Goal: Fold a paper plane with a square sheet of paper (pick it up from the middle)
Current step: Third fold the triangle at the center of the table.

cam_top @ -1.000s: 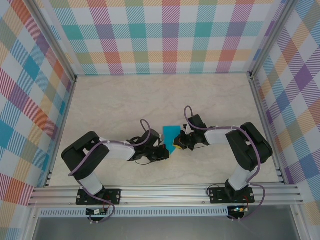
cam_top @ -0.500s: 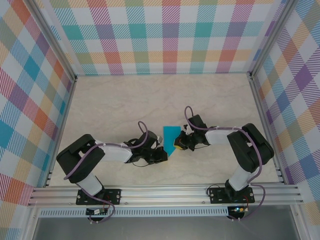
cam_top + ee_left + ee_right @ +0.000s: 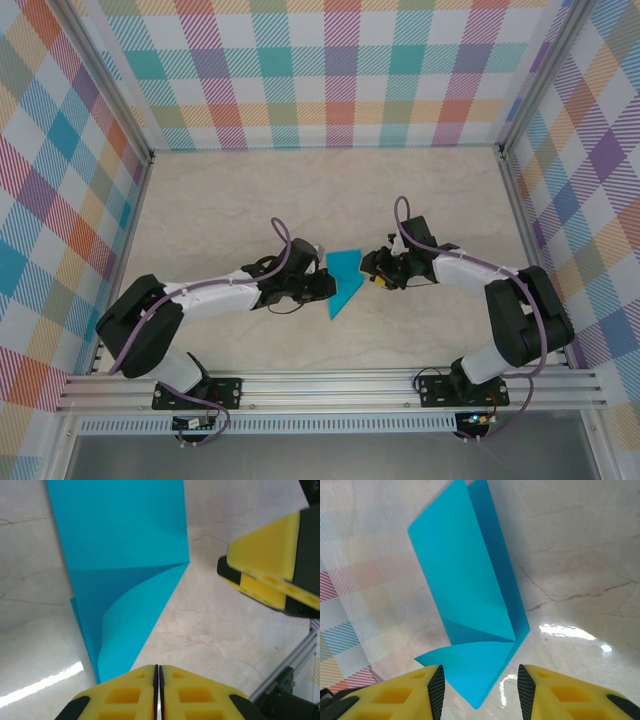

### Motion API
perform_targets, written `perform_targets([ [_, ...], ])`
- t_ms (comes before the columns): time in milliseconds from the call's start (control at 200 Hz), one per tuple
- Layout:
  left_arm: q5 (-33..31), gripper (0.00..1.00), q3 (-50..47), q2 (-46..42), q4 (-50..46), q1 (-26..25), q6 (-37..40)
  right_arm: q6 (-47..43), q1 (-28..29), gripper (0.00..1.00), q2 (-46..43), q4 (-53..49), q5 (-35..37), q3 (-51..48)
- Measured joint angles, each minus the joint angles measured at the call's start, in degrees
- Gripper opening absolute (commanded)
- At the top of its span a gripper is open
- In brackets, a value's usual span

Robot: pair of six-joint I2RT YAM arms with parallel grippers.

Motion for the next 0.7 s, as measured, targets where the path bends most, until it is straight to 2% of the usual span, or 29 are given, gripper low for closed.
perform_targets([
  [285, -2.3, 0.06, 2.6, 6.3, -2.0, 0.2, 0.9, -0.6, 0.0, 0.45, 6.2, 3.3, -5.5, 0.0],
  [350, -2.9, 0.05, 2.8, 7.1, -2.1, 0.2, 1.0, -1.0, 0.0, 0.41, 6.8, 4.1, -6.5, 0.1],
  [700, -3.5, 0.05, 4.1, 9.5, -3.5, 0.2, 2.1, -4.9, 1.5, 0.39, 7.6, 5.2, -10.2, 2.2],
])
